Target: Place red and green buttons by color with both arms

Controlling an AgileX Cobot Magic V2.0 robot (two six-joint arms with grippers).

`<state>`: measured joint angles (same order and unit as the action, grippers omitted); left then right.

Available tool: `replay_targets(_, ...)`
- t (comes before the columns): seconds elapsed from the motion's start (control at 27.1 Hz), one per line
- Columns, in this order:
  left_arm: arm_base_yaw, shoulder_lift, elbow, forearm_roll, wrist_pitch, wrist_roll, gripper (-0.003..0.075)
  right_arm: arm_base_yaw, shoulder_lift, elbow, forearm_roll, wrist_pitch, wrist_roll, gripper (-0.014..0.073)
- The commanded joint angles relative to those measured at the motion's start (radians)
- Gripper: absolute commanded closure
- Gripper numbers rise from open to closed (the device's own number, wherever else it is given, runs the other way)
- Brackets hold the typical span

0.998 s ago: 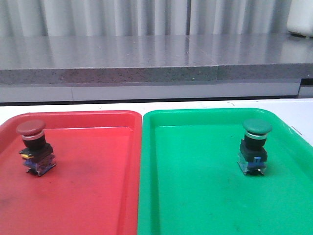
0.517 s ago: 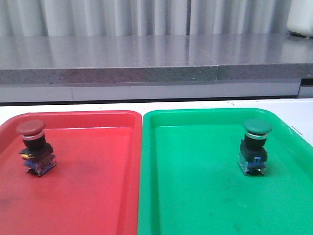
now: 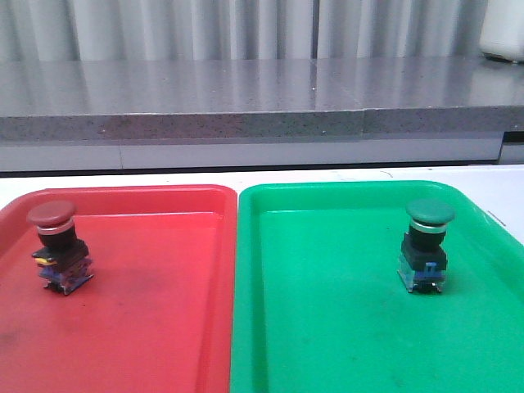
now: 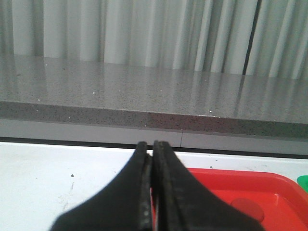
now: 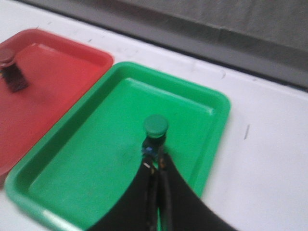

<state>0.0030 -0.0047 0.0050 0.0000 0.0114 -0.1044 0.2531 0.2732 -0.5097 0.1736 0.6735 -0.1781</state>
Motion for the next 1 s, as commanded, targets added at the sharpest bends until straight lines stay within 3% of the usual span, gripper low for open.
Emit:
replay_targets(0.0,-0.007,-0.017,0.024,0.000,-0.083,-0.007,0.0740,-0.103,-0.086,0.110,-0.003,-0.244,-0.007,0.0701)
replay_targets(0.15,-0.007,-0.017,0.024,0.000,-0.083,-0.007,0.0740,-0.183,-0.203,0.280,-0.001,-0.371,-0.007,0.0701)
replay_targets(0.44,-0.007,-0.017,0.024,0.000,-0.083,-0.007,0.0740,-0.186,-0.300,0.525,-0.001,-0.661,-0.007,0.0701)
replay_targets(0.96,-0.007,-0.017,0.024,0.000,-0.083,-0.007,0.0740,-0.186,-0.300,0.531,-0.001,-0.684,0.001,0.0701)
